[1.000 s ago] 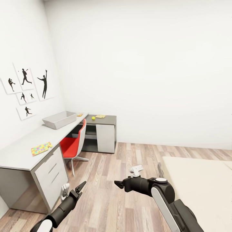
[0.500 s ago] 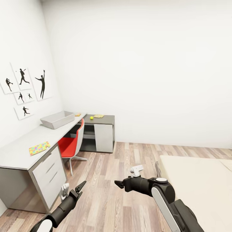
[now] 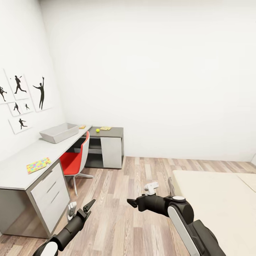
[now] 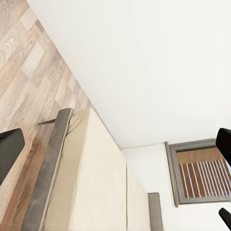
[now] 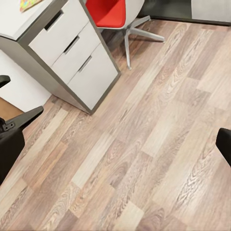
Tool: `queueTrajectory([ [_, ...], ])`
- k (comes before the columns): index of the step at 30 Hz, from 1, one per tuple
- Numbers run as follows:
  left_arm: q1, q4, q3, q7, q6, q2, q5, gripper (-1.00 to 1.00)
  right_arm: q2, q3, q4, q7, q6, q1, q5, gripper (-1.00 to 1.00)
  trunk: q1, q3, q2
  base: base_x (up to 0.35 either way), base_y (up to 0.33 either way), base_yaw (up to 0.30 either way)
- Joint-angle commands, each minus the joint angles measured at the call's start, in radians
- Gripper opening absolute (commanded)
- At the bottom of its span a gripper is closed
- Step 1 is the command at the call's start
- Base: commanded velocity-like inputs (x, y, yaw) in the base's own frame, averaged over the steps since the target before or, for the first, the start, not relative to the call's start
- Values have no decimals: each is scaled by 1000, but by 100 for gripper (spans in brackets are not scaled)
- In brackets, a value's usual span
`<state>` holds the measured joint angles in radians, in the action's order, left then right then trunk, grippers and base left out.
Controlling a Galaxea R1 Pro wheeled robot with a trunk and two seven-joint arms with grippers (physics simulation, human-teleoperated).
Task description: Put all the toys in the child's room - the three board games (two on the bed and one on the table), the two jigsaw puzzles on the table, and the tennis ball on the table - inside the toy box on the table in the child's room.
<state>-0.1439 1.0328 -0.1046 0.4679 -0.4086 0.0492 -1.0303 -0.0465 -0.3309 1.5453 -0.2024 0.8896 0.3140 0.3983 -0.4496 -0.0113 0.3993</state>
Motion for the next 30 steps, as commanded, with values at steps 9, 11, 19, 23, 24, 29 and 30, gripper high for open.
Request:
queueTrajectory([
  [9, 0, -1, -2, 3, -10, 0, -12, 100, -2, 2, 4, -8, 4, 0, -7, 100, 0, 0, 1, 0, 0, -100],
  [11, 0, -1, -2, 3, -10, 0, -11, 100, -2, 2, 5, -8, 4, 0, -7, 100, 0, 0, 1, 0, 0, -173],
  [19, 0, -2, -1, 2, -9, 0, -8, 100, -2, 3, 6, -8, 5, 0, -7, 100, 0, 1, 1, 0, 0, -88],
  [23, 0, -2, 1, 2, -9, -1, -7, 100, -2, 3, 7, -8, 5, 0, -7, 100, 0, 2, 1, 0, 0, -147],
  [24, 0, -2, 1, 2, -9, -1, -7, 100, -2, 3, 7, -8, 5, 0, -7, 100, 0, 2, 1, 0, 0, -175],
  [29, 0, -2, 1, 2, -8, -2, -7, 100, -2, 4, 7, -8, 6, 0, -6, 100, 0, 5, 1, 0, 0, -206],
  [30, 0, -2, 1, 1, -8, -2, -7, 100, -2, 5, 7, -8, 6, 0, -6, 100, 0, 6, 1, 0, 0, -191],
])
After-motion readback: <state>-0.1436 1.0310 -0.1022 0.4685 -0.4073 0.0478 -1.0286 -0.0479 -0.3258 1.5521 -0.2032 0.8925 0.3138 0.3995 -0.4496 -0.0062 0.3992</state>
